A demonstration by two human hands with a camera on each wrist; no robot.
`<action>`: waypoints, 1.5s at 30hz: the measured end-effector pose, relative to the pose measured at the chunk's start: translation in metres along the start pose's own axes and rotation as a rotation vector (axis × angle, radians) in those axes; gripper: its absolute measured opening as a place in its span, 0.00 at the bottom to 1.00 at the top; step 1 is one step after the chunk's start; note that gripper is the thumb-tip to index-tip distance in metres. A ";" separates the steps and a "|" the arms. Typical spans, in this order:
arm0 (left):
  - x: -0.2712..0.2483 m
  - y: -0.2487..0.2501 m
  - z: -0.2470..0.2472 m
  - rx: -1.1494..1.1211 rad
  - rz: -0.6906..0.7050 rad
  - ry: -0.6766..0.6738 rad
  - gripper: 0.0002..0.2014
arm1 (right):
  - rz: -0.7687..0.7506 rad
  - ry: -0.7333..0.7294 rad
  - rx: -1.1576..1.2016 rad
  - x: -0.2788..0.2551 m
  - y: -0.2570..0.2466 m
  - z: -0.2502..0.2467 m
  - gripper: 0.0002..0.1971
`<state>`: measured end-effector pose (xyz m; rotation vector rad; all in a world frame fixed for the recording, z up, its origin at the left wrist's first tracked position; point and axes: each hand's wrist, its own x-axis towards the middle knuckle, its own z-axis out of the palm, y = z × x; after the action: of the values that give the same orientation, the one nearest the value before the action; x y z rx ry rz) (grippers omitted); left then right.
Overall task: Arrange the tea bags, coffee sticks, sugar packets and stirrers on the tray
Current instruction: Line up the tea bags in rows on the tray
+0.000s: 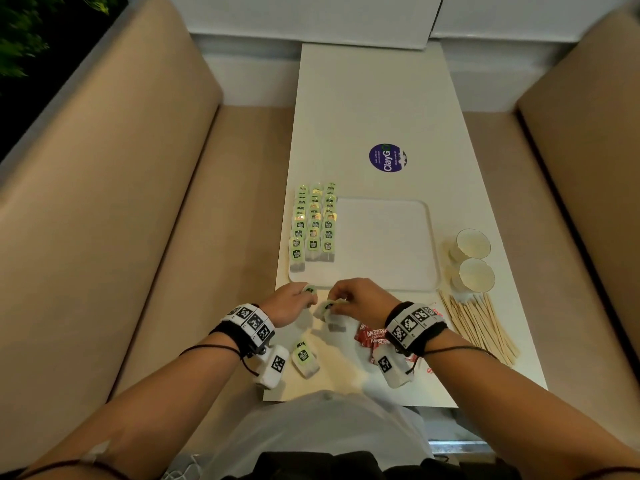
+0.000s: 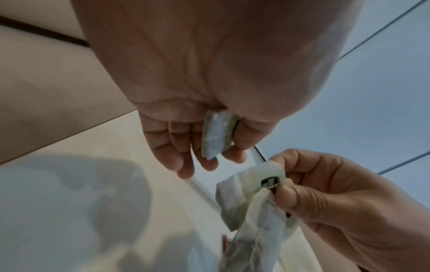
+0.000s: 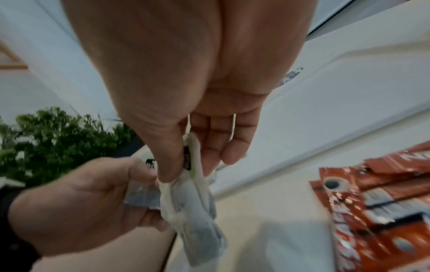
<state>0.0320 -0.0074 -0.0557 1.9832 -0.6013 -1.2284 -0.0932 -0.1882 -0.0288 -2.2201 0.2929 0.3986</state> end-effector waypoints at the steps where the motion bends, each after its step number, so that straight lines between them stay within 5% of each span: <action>1: 0.002 0.001 -0.001 -0.065 0.005 -0.003 0.11 | -0.015 0.010 0.031 0.002 -0.002 -0.005 0.04; 4: -0.001 0.012 -0.005 -0.275 0.015 -0.019 0.15 | -0.040 0.015 0.125 0.008 -0.008 -0.016 0.05; 9: -0.014 0.029 -0.012 -0.294 0.103 -0.180 0.26 | -0.082 0.051 0.237 0.018 -0.025 -0.022 0.03; 13: -0.019 0.034 -0.011 -0.148 0.193 -0.168 0.12 | -0.080 0.048 0.354 0.025 -0.037 -0.017 0.06; 25: -0.017 0.025 -0.021 -0.211 0.140 -0.144 0.20 | 0.006 0.049 0.280 0.023 -0.023 -0.009 0.10; 31: -0.017 0.019 -0.024 -0.198 0.107 -0.116 0.07 | 0.040 0.063 0.254 0.019 -0.016 -0.008 0.10; 37: -0.015 0.019 -0.026 -0.260 -0.018 -0.087 0.15 | 0.063 0.069 0.236 0.021 -0.014 -0.010 0.09; 45: -0.005 0.018 -0.028 -0.360 -0.082 -0.005 0.08 | 0.046 -0.052 0.179 0.032 -0.022 -0.012 0.11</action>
<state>0.0550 -0.0062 -0.0310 1.7155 -0.2778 -1.2896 -0.0535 -0.1858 -0.0183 -2.0285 0.3387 0.4371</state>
